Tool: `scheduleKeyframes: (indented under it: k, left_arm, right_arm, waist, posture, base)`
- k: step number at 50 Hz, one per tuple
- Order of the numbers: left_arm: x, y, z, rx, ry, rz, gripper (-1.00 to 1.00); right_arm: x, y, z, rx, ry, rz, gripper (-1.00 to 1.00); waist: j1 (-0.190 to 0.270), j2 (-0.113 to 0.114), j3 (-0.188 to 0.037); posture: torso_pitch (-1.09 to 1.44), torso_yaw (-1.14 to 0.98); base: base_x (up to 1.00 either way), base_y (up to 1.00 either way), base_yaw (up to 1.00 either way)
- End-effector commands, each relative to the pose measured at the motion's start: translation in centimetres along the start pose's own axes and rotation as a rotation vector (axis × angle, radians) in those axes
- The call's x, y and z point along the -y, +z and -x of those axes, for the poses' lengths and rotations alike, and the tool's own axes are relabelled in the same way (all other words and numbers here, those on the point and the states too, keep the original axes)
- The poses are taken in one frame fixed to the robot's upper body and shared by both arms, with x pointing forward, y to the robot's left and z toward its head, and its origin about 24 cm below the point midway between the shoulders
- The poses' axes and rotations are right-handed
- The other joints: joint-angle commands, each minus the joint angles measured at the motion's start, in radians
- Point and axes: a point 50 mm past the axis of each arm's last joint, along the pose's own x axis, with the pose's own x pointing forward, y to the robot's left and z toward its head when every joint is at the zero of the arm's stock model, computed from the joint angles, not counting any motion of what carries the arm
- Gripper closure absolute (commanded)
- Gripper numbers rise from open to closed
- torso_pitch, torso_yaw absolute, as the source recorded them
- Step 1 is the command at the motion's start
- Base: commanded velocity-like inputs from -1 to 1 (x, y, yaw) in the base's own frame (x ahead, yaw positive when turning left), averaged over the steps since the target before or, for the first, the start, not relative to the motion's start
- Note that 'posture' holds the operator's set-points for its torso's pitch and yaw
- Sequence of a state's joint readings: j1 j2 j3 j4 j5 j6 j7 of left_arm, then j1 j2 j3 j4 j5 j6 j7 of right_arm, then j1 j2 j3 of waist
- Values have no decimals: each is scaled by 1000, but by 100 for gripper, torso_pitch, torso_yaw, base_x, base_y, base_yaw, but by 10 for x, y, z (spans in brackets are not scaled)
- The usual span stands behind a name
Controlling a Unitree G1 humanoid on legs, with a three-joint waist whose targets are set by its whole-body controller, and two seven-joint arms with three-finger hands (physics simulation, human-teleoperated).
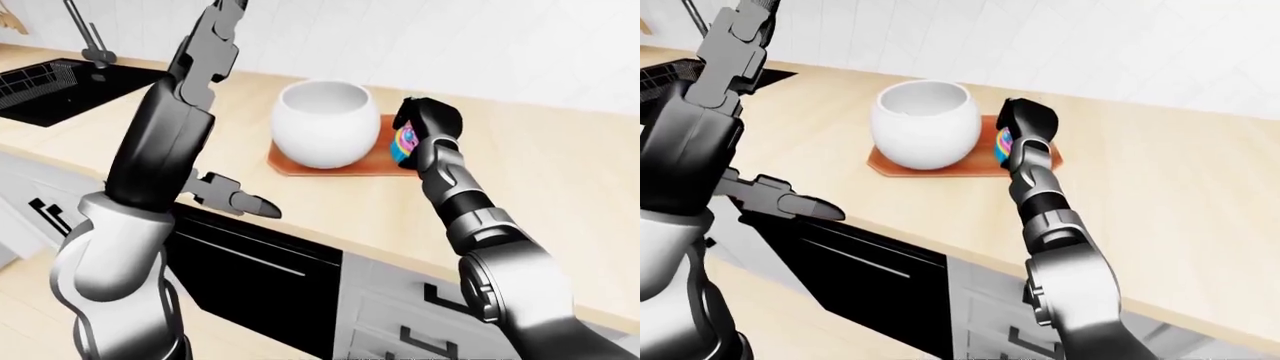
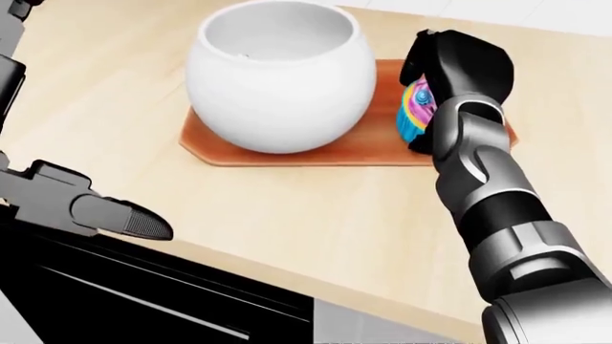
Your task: Pick up the bowl with cake and place it on the tray. Pick up the cupcake and place it on the tray.
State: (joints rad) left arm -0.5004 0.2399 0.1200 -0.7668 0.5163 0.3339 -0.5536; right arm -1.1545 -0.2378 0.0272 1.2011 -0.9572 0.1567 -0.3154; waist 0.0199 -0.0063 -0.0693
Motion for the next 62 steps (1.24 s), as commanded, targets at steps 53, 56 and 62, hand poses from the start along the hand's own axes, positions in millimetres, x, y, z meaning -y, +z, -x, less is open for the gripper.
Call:
scheduleKeyframes:
  k: [53, 56, 62]
  left_arm:
    - [-10, 11, -6, 35, 37, -15, -100]
    - [-9, 12, -6, 36, 35, -15, -100]
    - [-8, 12, -6, 33, 34, -11, -100]
  right_arm:
    - [138, 1, 83, 118, -138, -263, -43]
    - [141, 1, 90, 122, -142, -275, -45]
    - [142, -2, 101, 127, -149, -289, -57]
  waist:
    - [4, -7, -7]
    - [2, -6, -19]
    - [-1, -2, -42]
  posture:
    - [-16, 0]
    - [-18, 0]
    - [-21, 0]
  base:
    - [0, 0, 0]
    - [0, 0, 0]
    - [0, 0, 0]
